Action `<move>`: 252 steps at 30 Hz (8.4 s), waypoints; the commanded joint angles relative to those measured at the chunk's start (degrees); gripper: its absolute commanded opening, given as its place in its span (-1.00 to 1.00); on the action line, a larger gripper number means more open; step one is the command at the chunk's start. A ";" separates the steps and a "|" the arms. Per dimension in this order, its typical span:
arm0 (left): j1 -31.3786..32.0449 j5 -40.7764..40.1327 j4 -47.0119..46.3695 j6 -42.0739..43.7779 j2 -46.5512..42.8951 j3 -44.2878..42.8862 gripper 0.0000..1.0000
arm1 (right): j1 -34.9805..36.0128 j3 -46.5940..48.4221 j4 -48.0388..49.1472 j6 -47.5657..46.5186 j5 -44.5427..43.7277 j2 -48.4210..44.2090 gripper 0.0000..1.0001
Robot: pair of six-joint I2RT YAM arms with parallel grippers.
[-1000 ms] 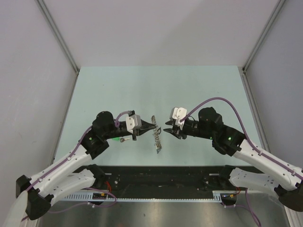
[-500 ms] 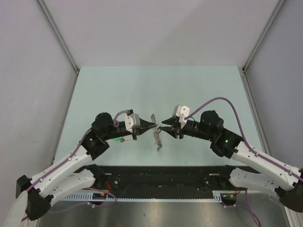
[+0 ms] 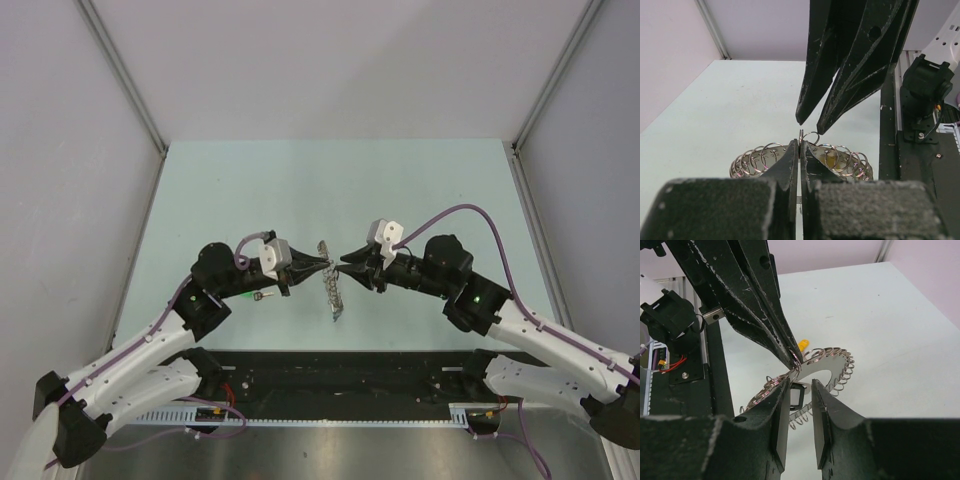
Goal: Put the keys on the keyring
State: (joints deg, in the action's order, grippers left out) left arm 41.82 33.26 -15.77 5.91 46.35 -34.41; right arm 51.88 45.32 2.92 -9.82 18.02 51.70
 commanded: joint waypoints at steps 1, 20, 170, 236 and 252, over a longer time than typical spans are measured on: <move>-0.16 -1.09 -6.03 -1.87 -1.52 -0.22 -0.99 | -0.11 -0.58 2.62 1.39 -0.18 -0.20 -0.44; -0.16 -1.70 -7.26 -3.10 -1.52 0.14 -0.99 | 0.59 -1.20 5.16 1.39 -1.23 0.68 -0.17; 0.01 4.48 -15.15 -17.41 2.88 1.70 -0.99 | 8.94 4.44 -18.22 -11.45 -10.11 -1.07 -1.00; 4.67 24.14 42.75 27.31 20.98 -23.59 -0.67 | 11.49 15.59 -34.47 -22.43 -2.55 6.04 -1.00; 4.76 11.49 3.14 -5.02 7.19 -6.21 -1.00 | 12.46 15.59 -36.75 -19.97 -7.56 4.55 -1.00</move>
State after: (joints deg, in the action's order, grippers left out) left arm 46.22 49.30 5.39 13.63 58.81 -44.36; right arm 63.70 58.08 -34.87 -31.24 12.84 57.49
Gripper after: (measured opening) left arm 0.005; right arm 0.030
